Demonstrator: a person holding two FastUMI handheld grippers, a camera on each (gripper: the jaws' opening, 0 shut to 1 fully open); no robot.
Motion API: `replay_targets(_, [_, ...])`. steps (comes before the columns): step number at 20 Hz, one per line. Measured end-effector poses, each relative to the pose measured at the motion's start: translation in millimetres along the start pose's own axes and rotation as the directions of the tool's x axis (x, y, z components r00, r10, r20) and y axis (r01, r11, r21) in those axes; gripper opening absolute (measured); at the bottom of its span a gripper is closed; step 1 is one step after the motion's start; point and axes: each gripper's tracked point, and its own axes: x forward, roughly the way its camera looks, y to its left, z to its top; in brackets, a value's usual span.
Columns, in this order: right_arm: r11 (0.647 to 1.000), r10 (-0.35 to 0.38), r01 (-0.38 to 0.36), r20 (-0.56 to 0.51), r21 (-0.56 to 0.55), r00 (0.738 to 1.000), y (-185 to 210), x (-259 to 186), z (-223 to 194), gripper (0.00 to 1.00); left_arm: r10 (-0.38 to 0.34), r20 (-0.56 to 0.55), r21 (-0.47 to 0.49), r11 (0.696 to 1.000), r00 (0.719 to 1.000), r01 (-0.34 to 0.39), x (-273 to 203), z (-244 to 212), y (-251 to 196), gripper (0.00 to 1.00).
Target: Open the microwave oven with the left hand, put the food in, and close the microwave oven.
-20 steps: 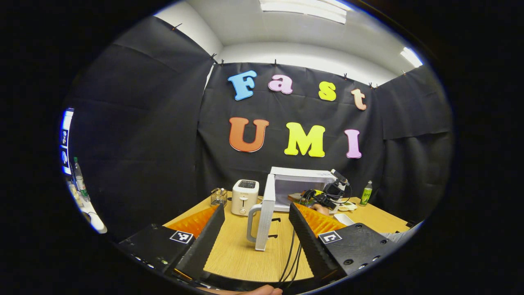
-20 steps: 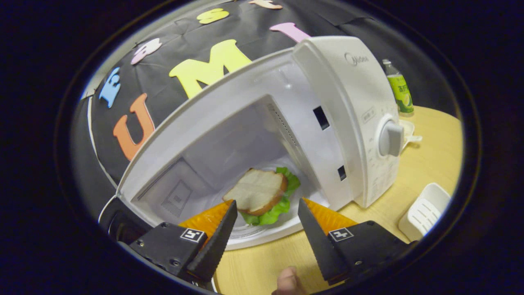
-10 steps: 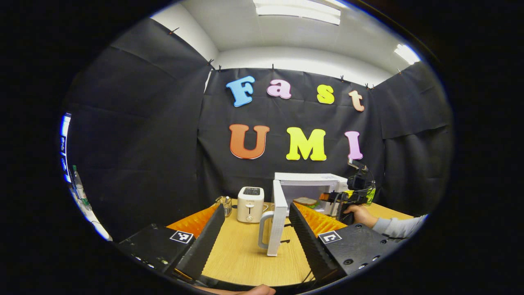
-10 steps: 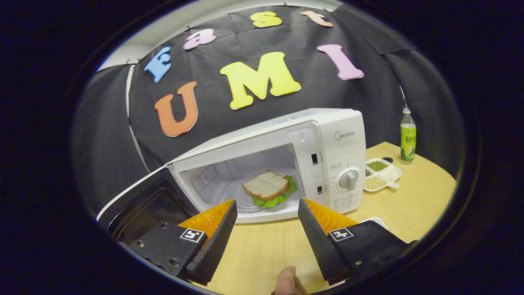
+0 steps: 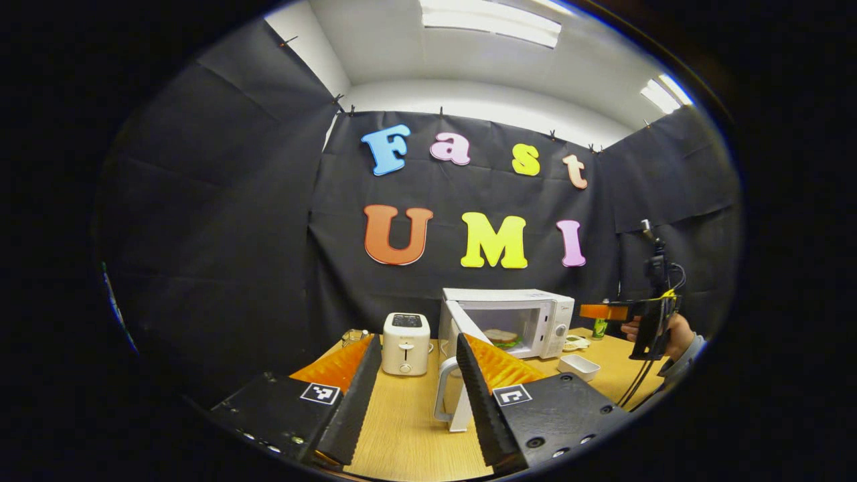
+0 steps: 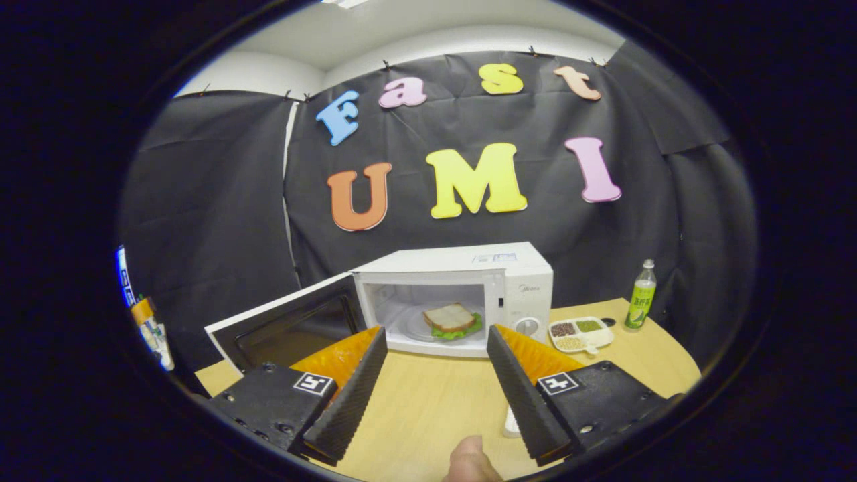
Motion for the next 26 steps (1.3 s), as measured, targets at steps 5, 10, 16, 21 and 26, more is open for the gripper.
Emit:
replay_targets(5, [1.0,-0.013,0.013,0.021,-0.009,1.0,-16.5,-51.0,0.6,0.96,0.035,-0.024,-0.005,0.999,0.999,-0.035,32.1,-33.0,17.2,0.31])
replay_targets(10, [0.999,-0.043,0.043,0.023,0.002,0.999,-33.5,-76.3,3.5,0.96,0.044,-0.098,0.024,0.999,0.994,-0.042,74.0,-85.7,31.0,0.04])
replay_targets(16, [1.0,-0.03,0.03,0.046,0.0,0.998,-44.4,-95.0,6.8,0.96,-0.004,-0.173,-0.03,1.0,0.985,-0.001,89.6,-131.2,16.7,0.0])
replay_targets(21, [1.0,-0.025,0.024,0.058,0.02,0.998,-58.4,-98.2,4.6,0.95,-0.057,-0.149,-0.022,0.998,0.987,0.054,108.6,-140.8,-13.7,0.0])
replay_targets(26, [0.999,-0.036,0.035,0.055,0.018,0.998,-78.5,-96.6,3.0,0.96,-0.18,-0.136,-0.073,0.982,0.974,0.172,129.3,-148.4,-63.8,0.0])
